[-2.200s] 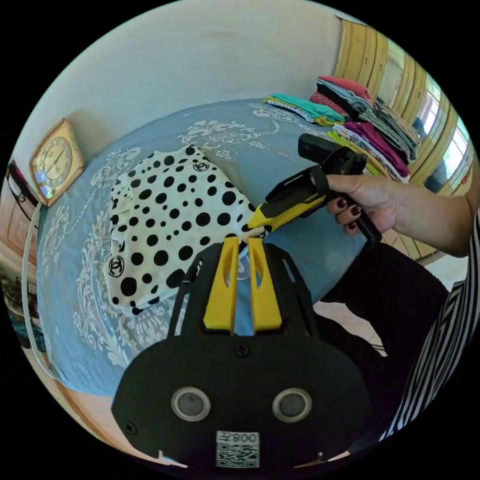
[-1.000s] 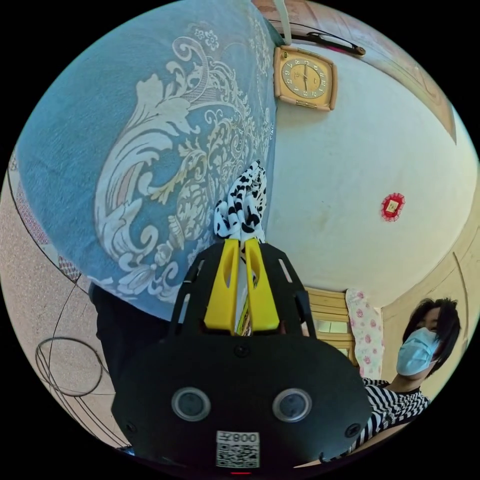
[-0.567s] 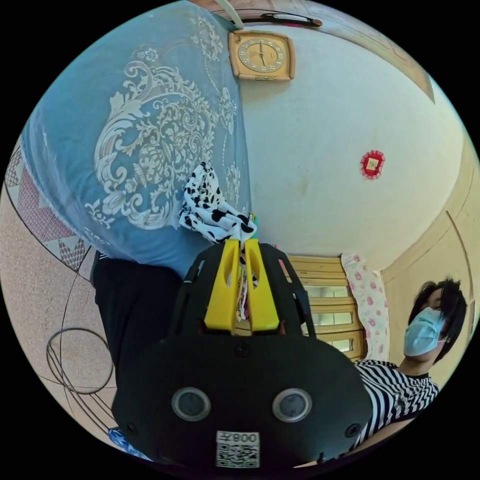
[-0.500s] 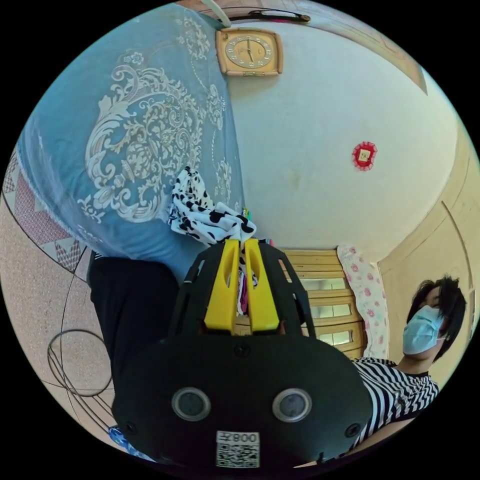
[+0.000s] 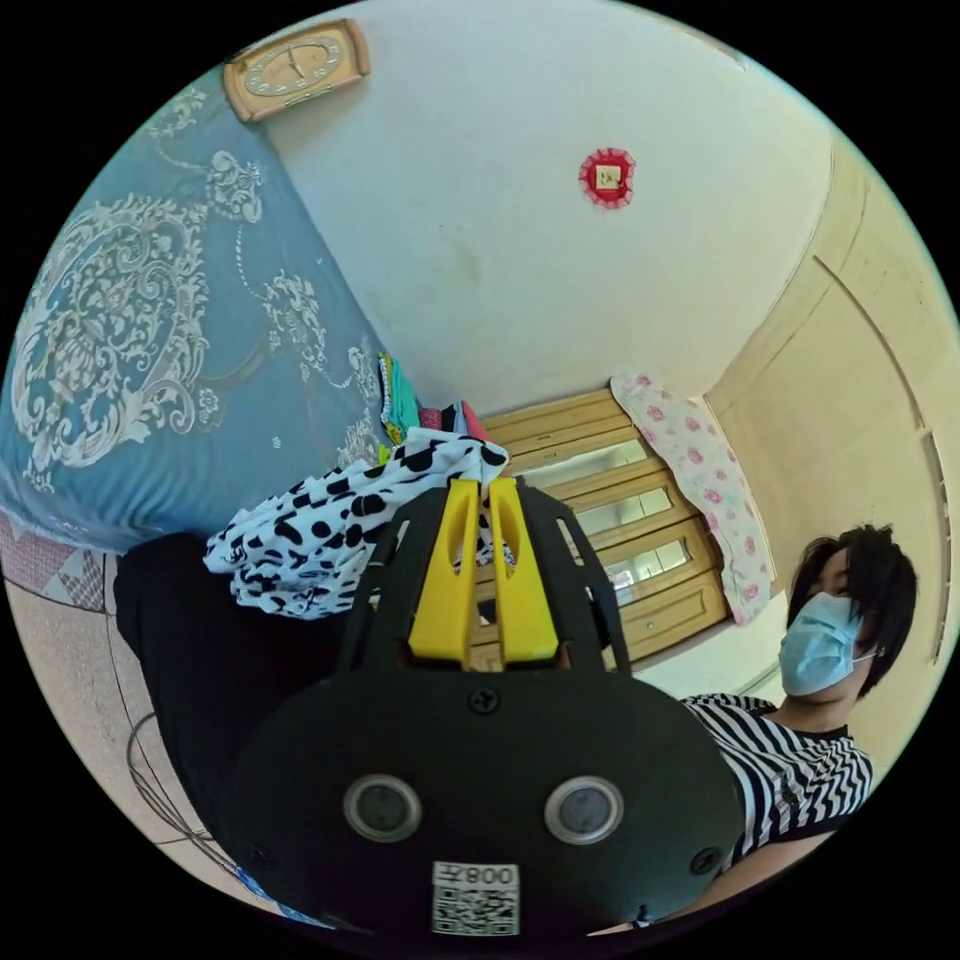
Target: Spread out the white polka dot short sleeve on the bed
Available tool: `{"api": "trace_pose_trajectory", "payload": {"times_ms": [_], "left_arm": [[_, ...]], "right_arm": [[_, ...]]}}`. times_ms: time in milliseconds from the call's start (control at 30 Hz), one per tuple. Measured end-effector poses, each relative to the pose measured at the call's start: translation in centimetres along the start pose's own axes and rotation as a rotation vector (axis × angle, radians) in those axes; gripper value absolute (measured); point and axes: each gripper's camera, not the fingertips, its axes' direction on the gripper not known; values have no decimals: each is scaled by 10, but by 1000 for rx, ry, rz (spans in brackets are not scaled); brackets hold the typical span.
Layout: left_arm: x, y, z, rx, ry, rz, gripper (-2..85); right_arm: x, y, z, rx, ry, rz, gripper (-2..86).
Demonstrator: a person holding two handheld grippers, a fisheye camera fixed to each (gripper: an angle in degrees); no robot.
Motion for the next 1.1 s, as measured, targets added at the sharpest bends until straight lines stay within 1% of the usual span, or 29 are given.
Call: {"api": "trace_pose_trajectory", "payload": {"times_ms": [133, 333, 433, 500, 567, 700, 767, 833, 933, 1000, 1033, 1067, 1100], "left_arm": [[-25, 15, 54, -76, 31, 35, 23], [-87, 22, 152, -206, -14, 43, 22], [-118, 10, 215, -261, -35, 61, 22], [-132, -2, 257, -270, -25, 90, 22], [-142, -19, 312, -270, 3, 153, 22], [-148, -37, 393, -273, 42, 283, 22], [-158, -37, 443, -288, 60, 366, 23], [-175, -31, 479, -312, 68, 402, 23], [-226, -10, 537, -389, 53, 404, 23], [-271, 9, 570, -448, -8, 378, 23], [-305, 24, 594, -515, -53, 342, 22], [-342, 40, 616, -588, -108, 299, 22], [-361, 48, 626, -626, -134, 269, 22]], "right_arm": [[-39, 30, -41, 58, 9, -36, 19], [-66, 49, -108, 124, 81, -3, 19], [-76, 23, -149, 144, 134, 3, 20], [-97, -12, -189, 175, 152, -37, 20], [-123, -41, -222, 196, 179, -95, 20], [-192, -98, -305, 255, 272, -225, 20], [-214, -112, -340, 286, 318, -256, 20], [-227, -120, -370, 297, 385, -263, 19], [-216, -118, -413, 300, 486, -202, 19], [-173, -108, -444, 275, 552, -65, 19], [-159, -105, -450, 264, 573, -16, 19], [-128, -97, -463, 244, 617, 88, 19], [-97, -87, -474, 219, 626, 192, 19]]}}
